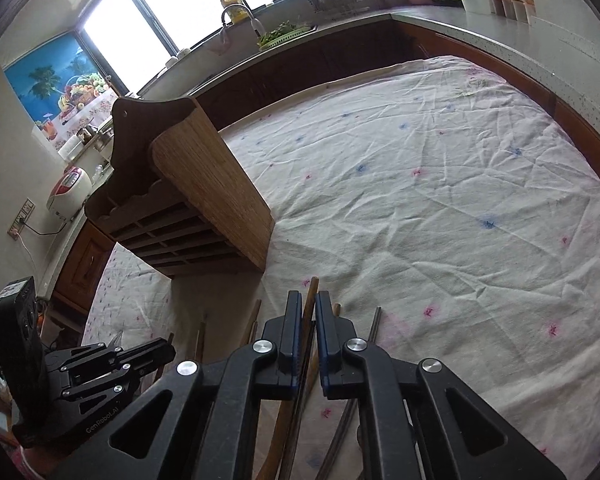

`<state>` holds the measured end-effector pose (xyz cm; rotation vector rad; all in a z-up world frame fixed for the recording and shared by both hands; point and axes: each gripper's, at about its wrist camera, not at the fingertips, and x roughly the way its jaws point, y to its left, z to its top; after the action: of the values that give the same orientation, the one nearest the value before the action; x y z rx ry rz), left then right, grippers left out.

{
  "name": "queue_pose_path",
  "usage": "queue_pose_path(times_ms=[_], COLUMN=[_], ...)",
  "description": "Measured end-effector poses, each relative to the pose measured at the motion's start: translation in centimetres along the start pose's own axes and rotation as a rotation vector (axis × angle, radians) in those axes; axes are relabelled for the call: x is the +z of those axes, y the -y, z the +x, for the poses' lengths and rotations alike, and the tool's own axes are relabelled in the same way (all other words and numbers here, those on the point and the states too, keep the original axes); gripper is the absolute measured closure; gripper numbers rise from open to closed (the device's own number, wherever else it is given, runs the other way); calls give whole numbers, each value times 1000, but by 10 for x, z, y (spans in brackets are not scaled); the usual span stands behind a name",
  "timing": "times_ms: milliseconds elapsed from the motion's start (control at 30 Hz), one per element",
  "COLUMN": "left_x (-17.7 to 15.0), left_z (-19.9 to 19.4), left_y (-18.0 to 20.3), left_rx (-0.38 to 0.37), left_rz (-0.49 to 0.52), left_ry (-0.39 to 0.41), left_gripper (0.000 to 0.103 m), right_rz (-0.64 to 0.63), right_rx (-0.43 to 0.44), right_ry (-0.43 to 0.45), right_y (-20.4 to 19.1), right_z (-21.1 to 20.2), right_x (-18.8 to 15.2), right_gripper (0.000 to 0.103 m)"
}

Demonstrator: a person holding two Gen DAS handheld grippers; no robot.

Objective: Organize utensils
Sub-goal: 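Lift the chopstick with the left tool and lower it into the wooden holder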

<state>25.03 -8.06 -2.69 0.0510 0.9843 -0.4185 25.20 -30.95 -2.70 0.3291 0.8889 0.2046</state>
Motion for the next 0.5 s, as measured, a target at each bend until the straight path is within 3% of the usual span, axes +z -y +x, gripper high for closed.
queue_pose_path(times_ms=[167,500], left_x=[-1,-16], left_z=[-47,-130], left_y=[-6,-12], left_rx=[-72,-118], left_rz=[-42,-84], left_ry=[78,228], left_gripper=[99,99], right_rz=[-49,-117], right_rx=[32,89], right_ry=[71,188], right_y=[-18,-55], right_z=[-30,-95], right_x=[4,3], right_gripper=[97,98])
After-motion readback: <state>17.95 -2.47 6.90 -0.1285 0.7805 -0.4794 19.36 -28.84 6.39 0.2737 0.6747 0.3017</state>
